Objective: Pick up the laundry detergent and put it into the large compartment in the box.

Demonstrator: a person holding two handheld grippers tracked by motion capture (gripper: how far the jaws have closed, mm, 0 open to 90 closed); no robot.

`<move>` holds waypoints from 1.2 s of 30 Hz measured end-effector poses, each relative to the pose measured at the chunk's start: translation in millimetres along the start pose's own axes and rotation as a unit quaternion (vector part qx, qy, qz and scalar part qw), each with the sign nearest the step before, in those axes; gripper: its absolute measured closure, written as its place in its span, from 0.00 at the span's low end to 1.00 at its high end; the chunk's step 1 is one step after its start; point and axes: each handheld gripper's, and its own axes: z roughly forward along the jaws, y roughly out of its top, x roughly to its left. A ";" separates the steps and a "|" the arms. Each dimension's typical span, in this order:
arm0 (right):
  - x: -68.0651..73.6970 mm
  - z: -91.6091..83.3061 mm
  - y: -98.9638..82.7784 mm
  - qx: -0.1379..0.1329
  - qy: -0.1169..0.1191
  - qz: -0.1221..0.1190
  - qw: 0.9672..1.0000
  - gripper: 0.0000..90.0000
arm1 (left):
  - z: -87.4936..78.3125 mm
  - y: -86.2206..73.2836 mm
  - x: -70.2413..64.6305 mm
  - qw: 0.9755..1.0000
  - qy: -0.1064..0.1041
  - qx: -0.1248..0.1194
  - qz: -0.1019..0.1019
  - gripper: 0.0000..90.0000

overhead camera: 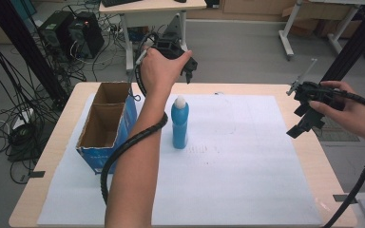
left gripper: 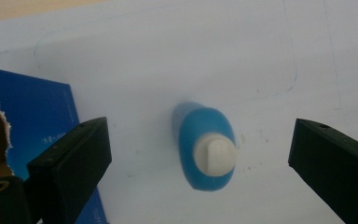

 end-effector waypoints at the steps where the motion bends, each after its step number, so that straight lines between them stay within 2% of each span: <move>1: 0.8 -0.4 -1.6 -0.001 -0.001 -0.003 1.000 0.04 | 2.6 -1.1 -5.4 1.000 0.000 0.002 0.002 0.07; 4: 1.2 -0.5 -3.7 -0.003 -0.001 -0.002 1.000 0.04 | 6.1 -2.3 -11.0 1.000 0.005 0.004 0.004 0.07; 5: 1.6 0.5 -4.9 -0.003 -0.001 -0.002 1.000 0.04 | 9.9 -4.0 -19.4 1.000 0.021 0.005 0.007 0.07; 12: 3.4 5.0 -4.4 0.002 0.003 -0.005 1.000 0.04 | 22.9 -5.6 -24.2 1.000 0.012 0.017 0.006 0.07; 15: 6.0 4.2 -5.0 0.000 0.002 -0.009 1.000 0.04 | 33.7 -6.9 -31.1 0.999 0.025 0.023 0.005 0.07; 28: 11.5 0.0 -8.5 -0.004 -0.001 -0.018 1.000 0.04 | 68.7 -12.4 -30.6 0.999 0.020 0.042 -0.011 0.07; 36: 11.8 2.1 -5.3 -0.006 0.001 -0.021 1.000 0.04 | 77.7 -11.7 -31.8 0.998 0.024 0.048 -0.015 0.11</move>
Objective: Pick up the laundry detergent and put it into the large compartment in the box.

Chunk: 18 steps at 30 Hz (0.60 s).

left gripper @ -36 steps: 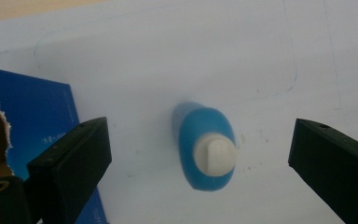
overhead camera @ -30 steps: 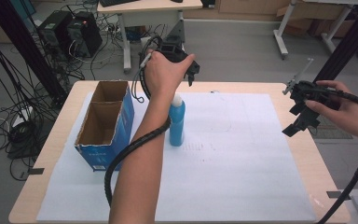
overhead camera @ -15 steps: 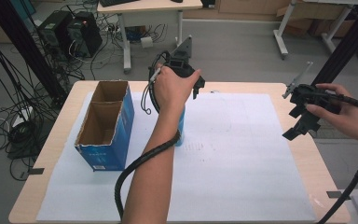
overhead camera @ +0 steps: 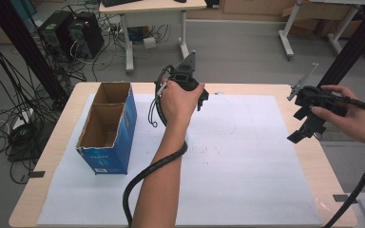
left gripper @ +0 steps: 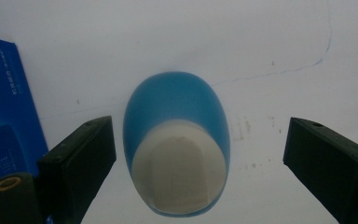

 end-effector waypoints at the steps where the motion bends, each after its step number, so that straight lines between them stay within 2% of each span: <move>1: -0.1 0.5 0.3 0.000 0.001 0.000 1.000 0.04 | 2.8 1.0 1.1 1.000 0.000 0.004 -0.002 0.11; 10: -1.2 1.3 0.4 -0.002 0.001 -0.001 1.000 0.04 | 9.2 1.8 0.1 1.000 0.014 0.008 -0.012 0.22; 16: -0.7 0.9 1.9 -0.001 0.001 0.000 1.000 0.04 | 12.6 3.8 -5.4 1.000 0.025 0.014 -0.010 0.36; 18: -0.7 0.9 1.7 -0.002 0.001 0.000 1.000 0.04 | 12.4 3.8 -8.7 0.999 0.035 0.014 -0.008 0.38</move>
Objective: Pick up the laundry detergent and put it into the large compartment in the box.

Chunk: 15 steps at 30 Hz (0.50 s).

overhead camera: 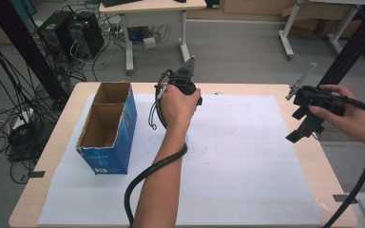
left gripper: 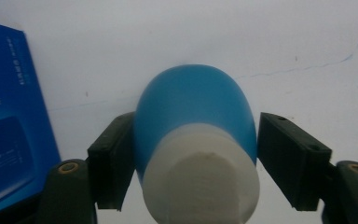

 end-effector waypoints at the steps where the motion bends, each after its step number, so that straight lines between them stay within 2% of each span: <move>1: -0.2 0.1 -0.1 -0.001 0.000 0.000 1.000 0.04 | 0.0 -0.7 -0.4 1.000 0.001 -0.001 -0.001 0.39; 9: 0.7 -0.2 1.1 0.000 0.000 -0.001 1.000 0.04 | -0.2 -1.3 -1.1 1.000 0.003 -0.002 -0.002 0.41; 15: 0.4 0.0 0.4 -0.002 0.000 0.000 1.000 0.04 | -0.6 -0.5 3.8 1.000 -0.004 -0.001 0.000 0.42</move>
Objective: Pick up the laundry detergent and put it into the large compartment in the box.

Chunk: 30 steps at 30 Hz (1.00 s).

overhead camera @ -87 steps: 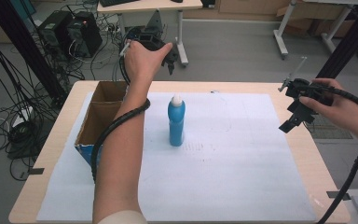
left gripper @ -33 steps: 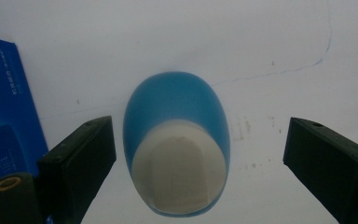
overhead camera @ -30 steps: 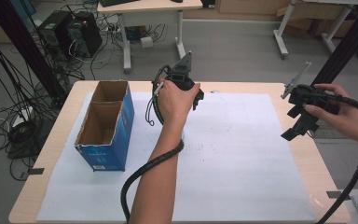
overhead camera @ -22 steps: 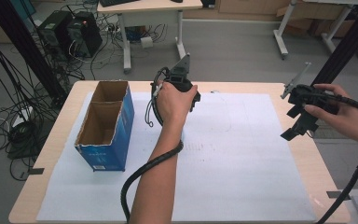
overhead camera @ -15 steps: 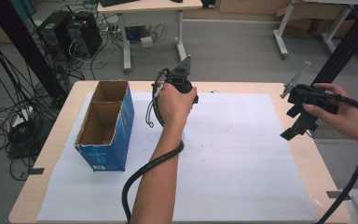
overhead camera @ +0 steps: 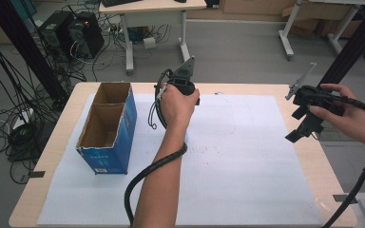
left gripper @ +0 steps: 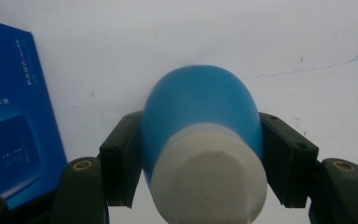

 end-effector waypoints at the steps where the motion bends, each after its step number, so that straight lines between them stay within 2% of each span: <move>1: 0.0 0.0 0.0 0.000 0.000 0.000 1.000 0.04 | 0.0 0.0 0.0 1.000 0.000 0.000 0.000 0.42; 8: -1.7 1.0 1.4 0.003 0.001 0.002 1.000 0.04 | -0.7 -0.1 9.1 1.000 -0.011 0.002 -0.002 0.42; 15: -2.8 2.3 3.2 0.005 0.001 0.001 1.000 0.04 | -5.8 -2.7 9.7 1.000 -0.014 0.001 0.001 0.42; 20: -2.4 2.3 4.4 0.006 0.002 0.004 1.000 0.04 | -23.0 -9.0 8.8 1.000 -0.014 -0.008 0.012 0.42; 23: -2.9 2.2 5.3 0.006 0.003 0.005 1.000 0.04 | -38.0 -15.4 11.4 1.000 -0.016 -0.016 0.013 0.42; 24: -2.8 2.0 6.5 0.009 0.001 0.007 1.000 0.04 | -49.8 -20.3 13.5 1.000 -0.015 -0.021 0.013 0.42; 26: -3.7 2.5 7.8 0.011 0.003 0.008 1.000 0.04 | -53.6 -21.9 14.2 1.000 -0.015 -0.023 0.012 0.42; 28: -3.7 2.3 10.4 0.013 0.001 0.007 1.000 0.04 | -68.3 -28.0 16.2 1.000 -0.008 -0.027 0.012 0.42; 30: -3.2 1.8 11.1 0.014 0.000 0.008 1.000 0.04 | -73.1 -30.3 16.8 1.000 -0.006 -0.028 0.010 0.42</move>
